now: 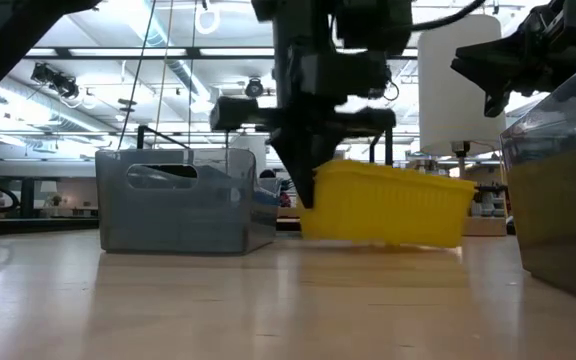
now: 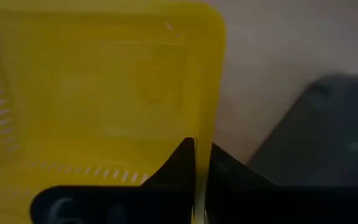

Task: Stack baskets on shelf by color
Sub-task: Put the stacked yellow basket on the shelf

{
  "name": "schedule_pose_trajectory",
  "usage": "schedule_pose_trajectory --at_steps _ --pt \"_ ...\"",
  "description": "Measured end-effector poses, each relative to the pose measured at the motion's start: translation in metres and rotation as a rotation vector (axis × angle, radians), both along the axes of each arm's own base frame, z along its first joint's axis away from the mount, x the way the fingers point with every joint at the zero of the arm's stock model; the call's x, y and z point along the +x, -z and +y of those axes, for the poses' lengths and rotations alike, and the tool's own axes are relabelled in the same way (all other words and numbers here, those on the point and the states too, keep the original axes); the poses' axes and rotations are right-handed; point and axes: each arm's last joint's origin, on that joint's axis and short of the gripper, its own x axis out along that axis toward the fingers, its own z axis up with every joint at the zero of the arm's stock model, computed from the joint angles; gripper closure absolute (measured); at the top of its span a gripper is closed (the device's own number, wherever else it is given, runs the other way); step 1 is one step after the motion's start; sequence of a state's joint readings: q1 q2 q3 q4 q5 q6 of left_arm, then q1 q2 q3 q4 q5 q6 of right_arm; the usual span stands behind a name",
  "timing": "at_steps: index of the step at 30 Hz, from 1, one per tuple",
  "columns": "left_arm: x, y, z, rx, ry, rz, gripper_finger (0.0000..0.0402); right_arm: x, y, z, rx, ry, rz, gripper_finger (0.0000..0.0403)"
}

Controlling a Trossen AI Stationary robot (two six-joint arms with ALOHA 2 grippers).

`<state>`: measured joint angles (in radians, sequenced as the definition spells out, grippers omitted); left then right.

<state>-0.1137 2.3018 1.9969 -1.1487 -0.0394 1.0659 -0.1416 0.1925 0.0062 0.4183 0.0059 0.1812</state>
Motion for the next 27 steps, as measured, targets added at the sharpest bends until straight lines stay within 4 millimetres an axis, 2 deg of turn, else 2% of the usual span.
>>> schedule_pose_trajectory --at_steps 6,14,20,27 --pt "-0.014 -0.039 -0.006 -0.045 -0.197 -0.021 0.0388 0.000 -0.001 0.000 -0.002 -0.003 -0.011 0.0306" --pt "-0.040 -0.094 0.015 -0.135 -0.457 -0.064 0.0388 0.000 -0.001 0.000 -0.002 0.001 -0.010 0.0306" --pt "-0.052 -0.108 0.055 -0.134 -0.628 -0.049 0.0388 0.000 -0.001 0.000 -0.002 0.000 -0.010 0.0306" --pt "-0.061 -0.108 0.121 -0.086 -0.805 -0.046 0.0388 0.000 -0.001 0.000 -0.002 0.000 -0.010 0.0306"
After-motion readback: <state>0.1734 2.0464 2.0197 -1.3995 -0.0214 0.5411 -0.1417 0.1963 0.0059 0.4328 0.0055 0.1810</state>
